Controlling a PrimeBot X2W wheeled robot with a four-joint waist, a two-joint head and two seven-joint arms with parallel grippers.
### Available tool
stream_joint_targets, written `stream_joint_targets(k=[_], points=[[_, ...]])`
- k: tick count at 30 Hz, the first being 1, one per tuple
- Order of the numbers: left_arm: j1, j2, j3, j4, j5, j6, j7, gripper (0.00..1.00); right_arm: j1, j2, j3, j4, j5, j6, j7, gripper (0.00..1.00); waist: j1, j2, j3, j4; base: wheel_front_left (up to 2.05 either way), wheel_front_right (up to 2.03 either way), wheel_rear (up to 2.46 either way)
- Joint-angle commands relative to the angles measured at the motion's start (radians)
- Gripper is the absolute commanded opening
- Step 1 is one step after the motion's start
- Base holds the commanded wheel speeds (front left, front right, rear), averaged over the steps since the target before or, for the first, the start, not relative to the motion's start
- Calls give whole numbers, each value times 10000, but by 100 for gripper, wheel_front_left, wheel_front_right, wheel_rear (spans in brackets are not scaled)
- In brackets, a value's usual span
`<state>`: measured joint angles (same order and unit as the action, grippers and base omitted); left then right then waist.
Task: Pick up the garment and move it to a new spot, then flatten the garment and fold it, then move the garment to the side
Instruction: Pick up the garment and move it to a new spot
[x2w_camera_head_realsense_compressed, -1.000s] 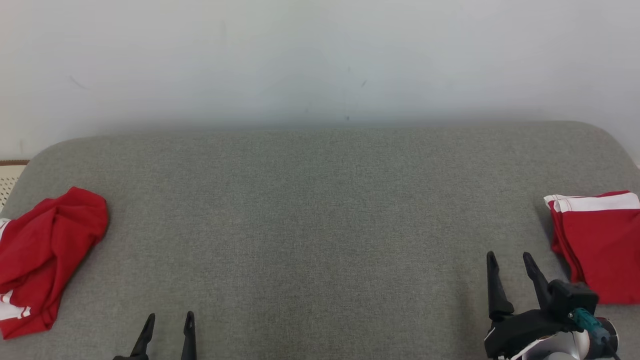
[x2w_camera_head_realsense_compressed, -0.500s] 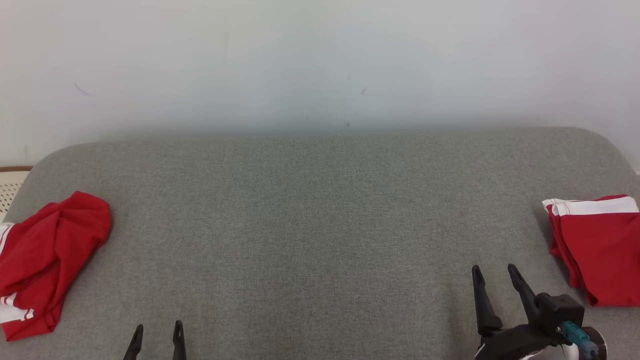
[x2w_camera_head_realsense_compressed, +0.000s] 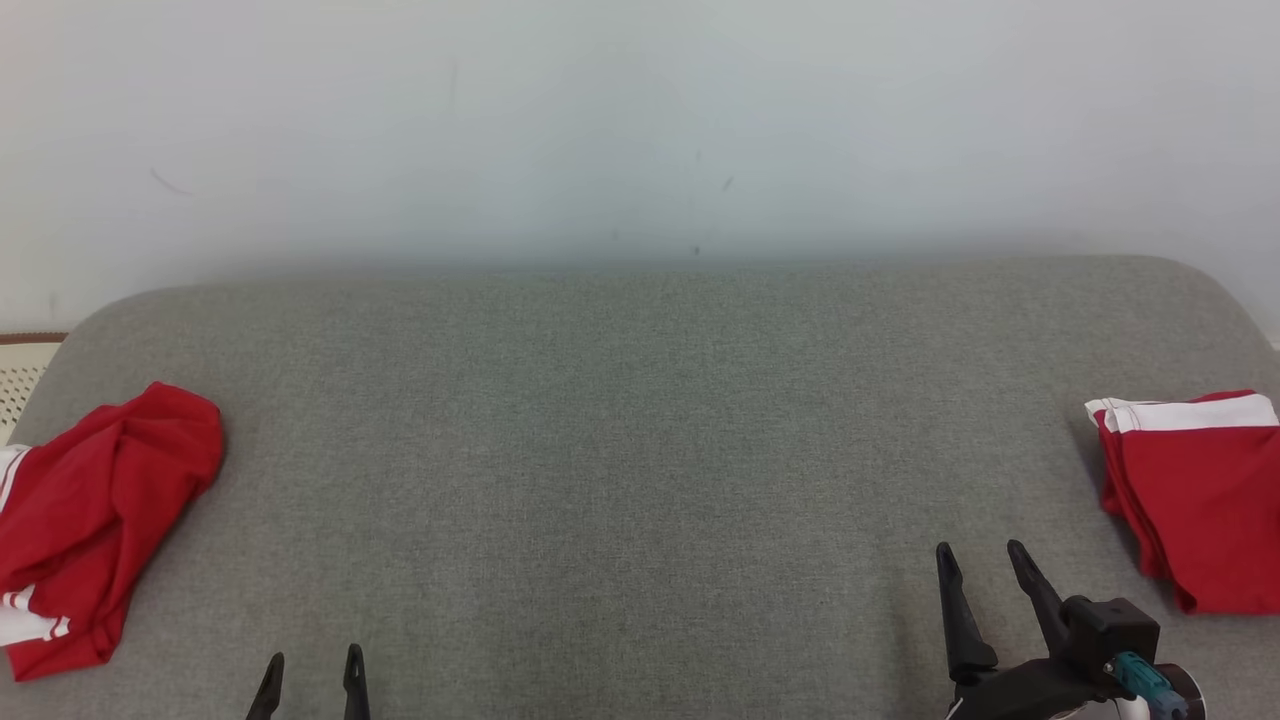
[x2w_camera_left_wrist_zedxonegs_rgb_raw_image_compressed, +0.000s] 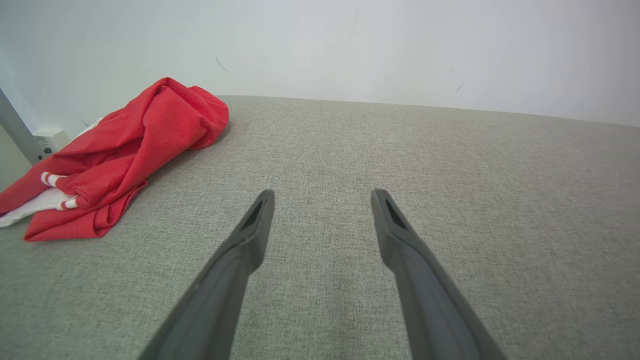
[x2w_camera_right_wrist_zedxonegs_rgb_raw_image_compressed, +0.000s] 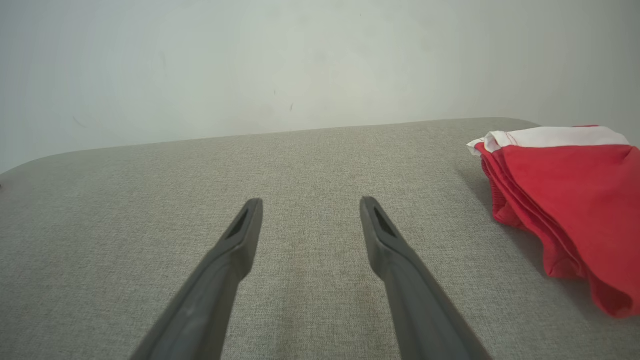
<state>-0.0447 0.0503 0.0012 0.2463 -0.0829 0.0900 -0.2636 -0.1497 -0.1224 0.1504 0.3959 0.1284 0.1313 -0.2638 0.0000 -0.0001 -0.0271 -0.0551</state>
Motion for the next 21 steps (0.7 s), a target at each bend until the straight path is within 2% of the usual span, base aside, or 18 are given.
stream_joint_targets(k=[1,11,21], points=[[75,9,58,42,-48,33,-12,100,80,5,5,0,-31,-12,-4,100,0,1,15,18,0,0,0],[97,10,263,-41,-402,-51,-12,100,124,9,29,23,-132,-12,-4,100,0,1,159,521,0,0,0],[229,7,651,-4,-138,72,-14,100,113,7,206,-52,-136,-12,-4,100,0,1,308,1678,0,0,0]])
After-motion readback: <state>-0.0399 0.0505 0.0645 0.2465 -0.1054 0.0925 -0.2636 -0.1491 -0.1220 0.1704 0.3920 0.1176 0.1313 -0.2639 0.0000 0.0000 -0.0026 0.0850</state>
